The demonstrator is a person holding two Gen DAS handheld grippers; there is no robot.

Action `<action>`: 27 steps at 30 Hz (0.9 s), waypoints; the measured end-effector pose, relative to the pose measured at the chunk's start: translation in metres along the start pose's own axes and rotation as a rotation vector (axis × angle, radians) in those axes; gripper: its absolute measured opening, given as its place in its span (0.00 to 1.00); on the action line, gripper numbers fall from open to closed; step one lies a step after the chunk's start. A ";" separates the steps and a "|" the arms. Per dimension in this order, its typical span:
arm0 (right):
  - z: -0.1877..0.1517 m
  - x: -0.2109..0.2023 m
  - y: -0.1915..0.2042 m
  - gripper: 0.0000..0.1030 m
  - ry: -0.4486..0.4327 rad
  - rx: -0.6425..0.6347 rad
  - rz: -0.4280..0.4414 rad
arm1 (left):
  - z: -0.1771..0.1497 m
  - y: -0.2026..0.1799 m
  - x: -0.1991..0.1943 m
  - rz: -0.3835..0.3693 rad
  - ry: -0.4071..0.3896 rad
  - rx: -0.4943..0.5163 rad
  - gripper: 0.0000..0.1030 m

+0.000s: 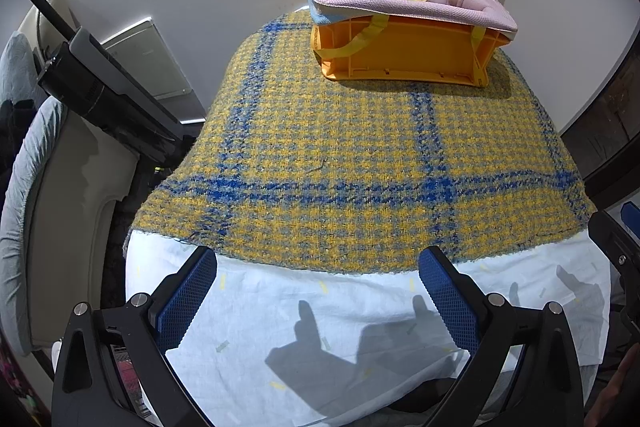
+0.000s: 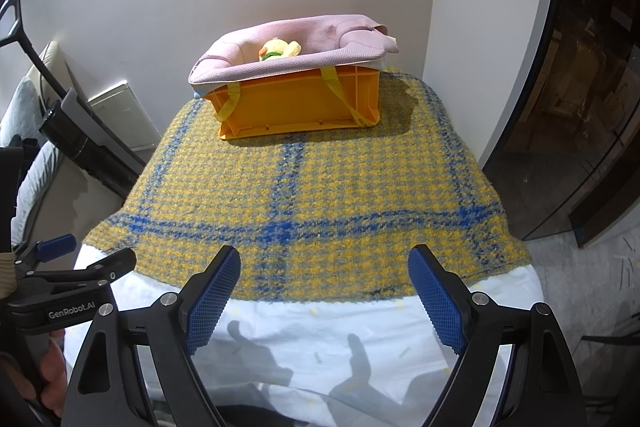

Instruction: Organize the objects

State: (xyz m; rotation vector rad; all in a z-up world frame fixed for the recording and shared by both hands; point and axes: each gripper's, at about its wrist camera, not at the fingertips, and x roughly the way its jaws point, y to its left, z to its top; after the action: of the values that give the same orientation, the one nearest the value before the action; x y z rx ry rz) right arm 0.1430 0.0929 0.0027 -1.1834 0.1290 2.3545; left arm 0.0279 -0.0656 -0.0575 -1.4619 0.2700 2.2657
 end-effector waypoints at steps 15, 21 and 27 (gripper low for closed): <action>0.000 0.000 0.001 0.83 0.002 0.002 0.000 | 0.000 0.000 0.000 -0.002 0.000 0.001 1.00; 0.000 0.000 0.000 0.83 0.001 0.003 0.002 | 0.000 0.000 -0.002 0.003 -0.014 0.003 1.00; -0.001 0.000 -0.002 0.83 -0.002 0.004 0.004 | 0.000 0.001 -0.003 -0.001 -0.016 -0.003 1.00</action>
State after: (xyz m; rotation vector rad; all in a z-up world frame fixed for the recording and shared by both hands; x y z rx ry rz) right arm 0.1448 0.0942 0.0027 -1.1798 0.1352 2.3575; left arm 0.0282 -0.0668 -0.0550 -1.4445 0.2616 2.2768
